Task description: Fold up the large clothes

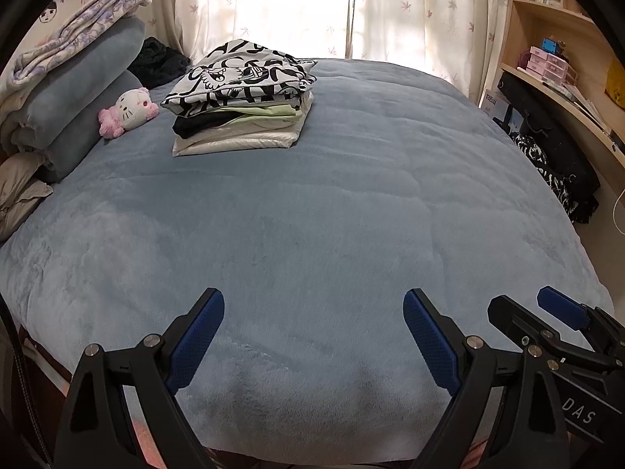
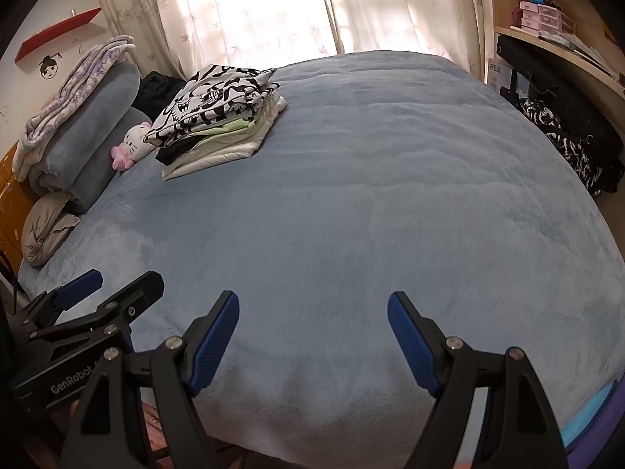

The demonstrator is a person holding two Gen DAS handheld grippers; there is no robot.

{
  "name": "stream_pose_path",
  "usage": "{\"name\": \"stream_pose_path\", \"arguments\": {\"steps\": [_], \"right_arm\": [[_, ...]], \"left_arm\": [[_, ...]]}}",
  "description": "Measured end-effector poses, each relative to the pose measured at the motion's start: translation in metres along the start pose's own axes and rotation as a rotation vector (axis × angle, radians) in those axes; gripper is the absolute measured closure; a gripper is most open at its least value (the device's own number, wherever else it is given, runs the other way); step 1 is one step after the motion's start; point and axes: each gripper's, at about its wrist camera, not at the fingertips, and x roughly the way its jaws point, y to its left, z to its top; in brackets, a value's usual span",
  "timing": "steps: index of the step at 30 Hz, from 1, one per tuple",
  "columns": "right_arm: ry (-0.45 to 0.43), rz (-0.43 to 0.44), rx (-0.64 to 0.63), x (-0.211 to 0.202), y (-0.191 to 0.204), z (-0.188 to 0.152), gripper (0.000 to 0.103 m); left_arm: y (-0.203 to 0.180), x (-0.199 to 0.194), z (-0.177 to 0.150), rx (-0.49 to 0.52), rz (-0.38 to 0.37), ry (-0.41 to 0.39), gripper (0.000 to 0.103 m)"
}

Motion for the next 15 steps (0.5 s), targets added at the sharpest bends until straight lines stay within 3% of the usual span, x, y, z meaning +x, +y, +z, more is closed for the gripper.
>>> {"name": "stream_pose_path", "arguments": {"steps": [15], "right_arm": [[0.0, 0.0, -0.001, -0.0002, -0.0006, -0.0001, 0.024]], "left_arm": [[-0.0008, -0.0004, -0.0018, 0.0, 0.003, 0.001, 0.012]]}}
